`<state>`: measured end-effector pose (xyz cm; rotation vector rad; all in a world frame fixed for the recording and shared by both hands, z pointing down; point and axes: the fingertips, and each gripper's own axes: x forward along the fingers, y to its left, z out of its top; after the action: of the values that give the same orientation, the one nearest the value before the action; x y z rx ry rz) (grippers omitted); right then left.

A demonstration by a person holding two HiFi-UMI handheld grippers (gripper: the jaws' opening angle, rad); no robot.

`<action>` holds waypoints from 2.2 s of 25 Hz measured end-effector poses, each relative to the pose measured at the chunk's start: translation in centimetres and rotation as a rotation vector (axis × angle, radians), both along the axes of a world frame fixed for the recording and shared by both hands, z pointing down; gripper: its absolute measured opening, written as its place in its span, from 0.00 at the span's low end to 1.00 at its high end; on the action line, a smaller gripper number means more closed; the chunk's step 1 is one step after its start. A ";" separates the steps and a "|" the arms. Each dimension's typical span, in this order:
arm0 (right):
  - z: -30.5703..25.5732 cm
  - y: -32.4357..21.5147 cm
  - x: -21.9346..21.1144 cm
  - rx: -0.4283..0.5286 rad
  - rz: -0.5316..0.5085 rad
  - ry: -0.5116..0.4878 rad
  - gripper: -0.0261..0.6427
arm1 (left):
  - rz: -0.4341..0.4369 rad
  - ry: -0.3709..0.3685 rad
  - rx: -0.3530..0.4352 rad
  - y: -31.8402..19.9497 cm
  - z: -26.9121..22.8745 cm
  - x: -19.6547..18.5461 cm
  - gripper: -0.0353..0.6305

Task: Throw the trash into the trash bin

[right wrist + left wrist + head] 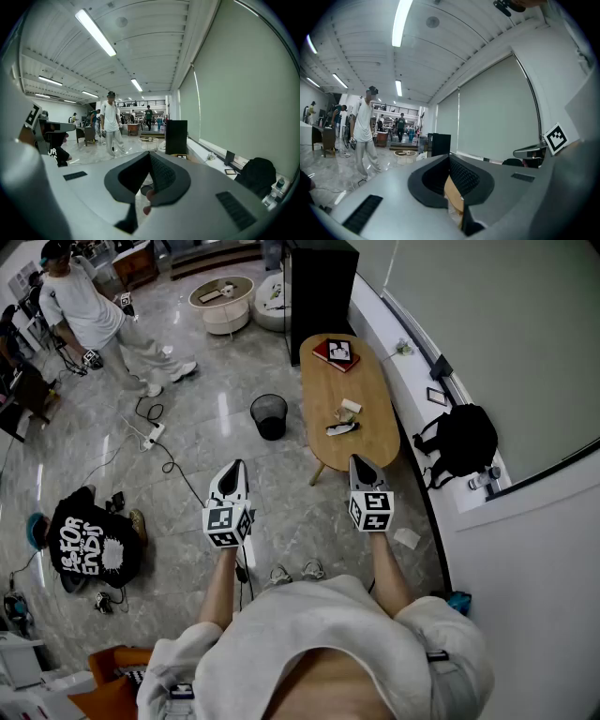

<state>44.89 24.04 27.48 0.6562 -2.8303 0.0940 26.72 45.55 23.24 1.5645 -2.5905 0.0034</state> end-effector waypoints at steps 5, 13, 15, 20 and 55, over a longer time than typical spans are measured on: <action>-0.2 -0.4 0.2 0.007 -0.006 -0.003 0.08 | -0.001 -0.007 0.000 -0.5 -0.1 0.4 0.08; -0.2 -1.6 0.5 0.003 -0.033 -0.014 0.08 | -0.016 -0.008 -0.012 -1.6 0.0 1.2 0.08; -0.2 -1.9 0.6 0.007 -0.039 -0.022 0.08 | -0.019 -0.008 -0.016 -1.9 0.1 1.5 0.08; 0.1 -2.6 0.9 0.011 -0.053 -0.025 0.08 | -0.036 -0.006 -0.028 -2.3 0.3 2.3 0.08; 0.0 -10.8 -21.5 0.058 0.013 0.038 0.08 | 0.014 0.029 0.010 -10.9 0.9 -22.1 0.08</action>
<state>23.40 13.22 27.44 0.6811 -2.8015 0.0007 4.59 34.70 24.10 1.5736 -2.5617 -0.0317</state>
